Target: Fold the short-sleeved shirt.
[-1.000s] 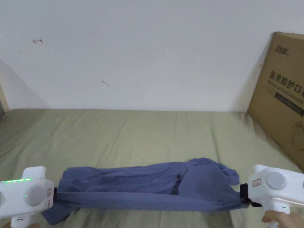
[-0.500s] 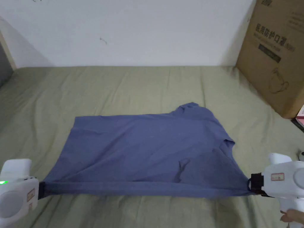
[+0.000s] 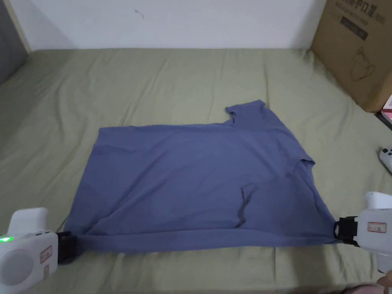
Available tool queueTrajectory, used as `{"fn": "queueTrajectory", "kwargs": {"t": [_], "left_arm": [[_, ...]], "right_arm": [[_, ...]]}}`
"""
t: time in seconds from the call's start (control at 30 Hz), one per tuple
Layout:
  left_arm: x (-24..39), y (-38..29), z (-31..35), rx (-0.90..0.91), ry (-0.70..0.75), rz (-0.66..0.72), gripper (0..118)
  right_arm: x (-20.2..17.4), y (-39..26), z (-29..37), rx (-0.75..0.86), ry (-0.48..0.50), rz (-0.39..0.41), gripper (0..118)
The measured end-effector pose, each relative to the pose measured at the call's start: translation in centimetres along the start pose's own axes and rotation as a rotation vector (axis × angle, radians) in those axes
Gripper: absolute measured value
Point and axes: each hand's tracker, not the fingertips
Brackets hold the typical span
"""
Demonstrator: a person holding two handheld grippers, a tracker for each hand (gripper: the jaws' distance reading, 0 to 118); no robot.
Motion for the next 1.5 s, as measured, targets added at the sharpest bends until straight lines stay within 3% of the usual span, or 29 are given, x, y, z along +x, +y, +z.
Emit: {"fn": "queueTrajectory", "kwargs": {"t": [0.03, 0.07, 0.23, 0.27, 0.3, 0.33, 0.37, 0.4, 0.53, 0.57, 0.6, 0.63, 0.67, 0.7, 0.83, 0.87, 0.9, 0.93, 0.97, 1.13, 1.27, 1.3, 1.33, 1.37, 1.5], "left_arm": [[-0.2, -0.1, 0.2, 0.006, -0.008, 0.001, 106], [-0.1, -0.3, 0.6, 0.013, -0.014, 0.011, 102], [-1.0, -1.4, 3.6, 0.085, -0.11, 0.067, 99], [-1.1, -1.7, 4.2, 0.097, -0.125, 0.074, 89], [-1.2, -2.1, 4.7, 0.108, -0.136, 0.074, 58], [-0.8, -2.4, 5.3, 0.102, -0.135, 0.06, 11], [-0.5, -2.7, 5.4, 0.093, -0.118, 0.04, 0], [-0.1, -3.4, 5.5, 0.103, -0.09, 0.035, 0], [0.5, -4.5, 5.3, 0.098, -0.124, 0.046, 0], [0.7, -4.6, 5.3, 0.104, -0.122, 0.041, 9], [0.6, -4.3, 5.0, 0.099, -0.115, 0.039, 34], [0.7, -4.1, 4.7, 0.081, -0.108, 0.03, 83], [0.8, -4.1, 4.3, 0.072, -0.105, 0.025, 104], [0.9, -4.1, 3.9, 0.075, -0.105, 0.026, 111], [0.0, -3.2, 1.4, 0.084, -0.108, 0.073, 108], [-0.6, -2.9, 0.6, 0.077, -0.12, 0.097, 101], [-0.9, -2.7, -0.1, 0.053, -0.123, 0.113, 80], [-1.0, -2.8, -0.4, 0.058, -0.14, 0.124, 31], [-1.1, -2.9, -0.6, 0.057, -0.145, 0.133, 4], [-0.4, -2.8, -1.7, -0.003, -0.156, 0.08, 4], [-1.0, -2.4, -1.8, 0.007, -0.15, 0.098, 4], [-1.3, -2.4, -1.8, 0.005, -0.151, 0.105, 4], [-1.4, -2.4, -1.8, 0.004, -0.151, 0.111, 4], [-1.5, -2.4, -1.7, 0.004, -0.152, 0.111, 4], [-1.4, -2.6, -1.7, 0.0, -0.139, 0.088, 4]], "right_arm": [[0.0, 0.2, 0.1, 0.004, -0.038, 0.008, 62], [-0.2, 0.1, 0.2, 0.011, -0.065, 0.023, 69], [-0.3, -1.4, 2.4, 0.053, -0.072, 0.097, 68], [-0.3, -1.8, 2.9, 0.062, -0.06, 0.094, 68], [0.0, -2.2, 3.3, 0.074, -0.041, 0.079, 64], [0.1, -2.8, 3.6, 0.082, -0.034, 0.072, 45], [-0.1, -3.2, 3.8, 0.082, -0.044, 0.066, 16], [-0.1, -3.7, 3.7, 0.087, -0.049, 0.06, 0], [0.1, -4.7, 3.2, 0.062, -0.039, 0.025, 0], [0.1, -4.7, 2.8, 0.045, -0.033, 0.02, 0], [0.1, -4.7, 2.7, 0.041, -0.027, 0.018, 0], [0.0, -4.7, 2.8, 0.04, -0.026, 0.015, 0], [-0.1, -4.7, 2.8, 0.038, -0.026, 0.014, 0], [0.0, -4.4, 2.7, 0.038, -0.024, 0.017, 0], [-0.4, -3.9, 2.9, 0.049, -0.017, 0.032, 0], [-0.5, -3.8, 2.8, 0.048, -0.016, 0.032, 0], [-0.5, -3.7, 2.6, 0.04, -0.013, 0.033, 0], [-0.6, -3.7, 2.6, 0.036, -0.015, 0.033, 0], [-0.5, -3.8, 2.4, 0.034, -0.017, 0.034, 0], [-0.3, -4.1, 1.9, 0.015, -0.004, 0.026, 0], [-0.4, -4.0, 1.8, 0.029, 0.006, 0.069, 3], [-0.4, -3.7, 1.5, 0.024, 0.001, 0.081, 18], [-0.3, -3.3, 1.1, 0.017, -0.007, 0.086, 51], [-0.1, -3.1, 0.7, 0.014, -0.007, 0.086, 70], [1.0, -1.9, -1.3, -0.01, 0.021, 0.049, 72]]}}
